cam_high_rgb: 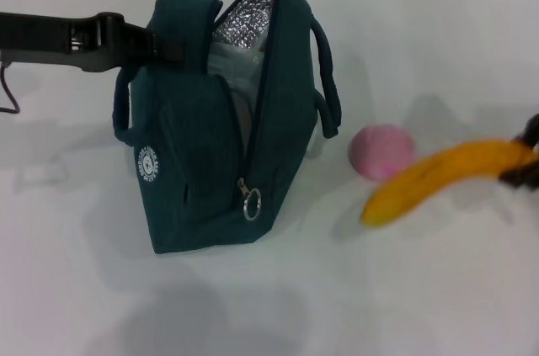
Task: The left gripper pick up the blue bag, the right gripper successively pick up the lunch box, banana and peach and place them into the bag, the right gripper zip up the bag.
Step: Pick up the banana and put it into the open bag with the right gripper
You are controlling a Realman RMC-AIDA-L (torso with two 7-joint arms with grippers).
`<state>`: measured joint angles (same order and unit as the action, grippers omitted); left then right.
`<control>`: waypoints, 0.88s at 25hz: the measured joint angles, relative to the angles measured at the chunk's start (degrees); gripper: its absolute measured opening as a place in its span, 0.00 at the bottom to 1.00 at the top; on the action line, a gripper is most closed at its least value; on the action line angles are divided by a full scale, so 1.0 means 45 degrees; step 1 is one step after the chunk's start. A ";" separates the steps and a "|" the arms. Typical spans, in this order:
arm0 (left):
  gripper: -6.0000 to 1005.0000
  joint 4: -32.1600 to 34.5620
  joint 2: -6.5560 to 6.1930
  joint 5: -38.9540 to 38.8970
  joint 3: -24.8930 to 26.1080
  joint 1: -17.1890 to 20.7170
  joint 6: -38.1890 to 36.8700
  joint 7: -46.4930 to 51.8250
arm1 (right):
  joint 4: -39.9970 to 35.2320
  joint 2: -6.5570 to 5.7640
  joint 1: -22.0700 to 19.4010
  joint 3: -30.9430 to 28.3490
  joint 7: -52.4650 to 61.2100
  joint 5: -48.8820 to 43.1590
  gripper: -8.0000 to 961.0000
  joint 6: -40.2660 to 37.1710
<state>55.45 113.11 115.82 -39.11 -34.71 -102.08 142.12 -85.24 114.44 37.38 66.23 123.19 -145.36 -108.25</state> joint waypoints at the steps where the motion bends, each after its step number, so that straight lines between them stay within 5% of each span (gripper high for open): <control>1: 0.04 -0.0003 0.0000 0.0000 -0.0001 -0.0003 -0.0002 0.0000 | -0.0322 -0.0044 0.0014 -0.0482 -0.0030 0.0009 0.49 -0.0115; 6: 0.04 -0.0017 0.0041 -0.0064 -0.0002 -0.0075 -0.0009 0.0004 | -0.1547 -0.0262 0.0452 -0.1854 -0.0047 0.0149 0.49 -0.0242; 13: 0.04 -0.0038 0.0082 -0.0381 -0.0001 -0.0058 -0.0010 0.0043 | -0.2232 -0.0250 0.2034 -0.1942 0.0024 0.0123 0.50 -0.0158; 22: 0.04 -0.0220 0.0159 -0.0647 -0.0022 -0.0092 -0.0010 -0.0018 | -0.1569 0.0158 0.3493 0.0196 0.0084 -0.0700 0.51 0.1156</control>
<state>54.47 113.82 112.91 -39.20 -35.12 -102.12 142.04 -92.30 115.15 53.10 67.11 123.57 -148.51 -103.05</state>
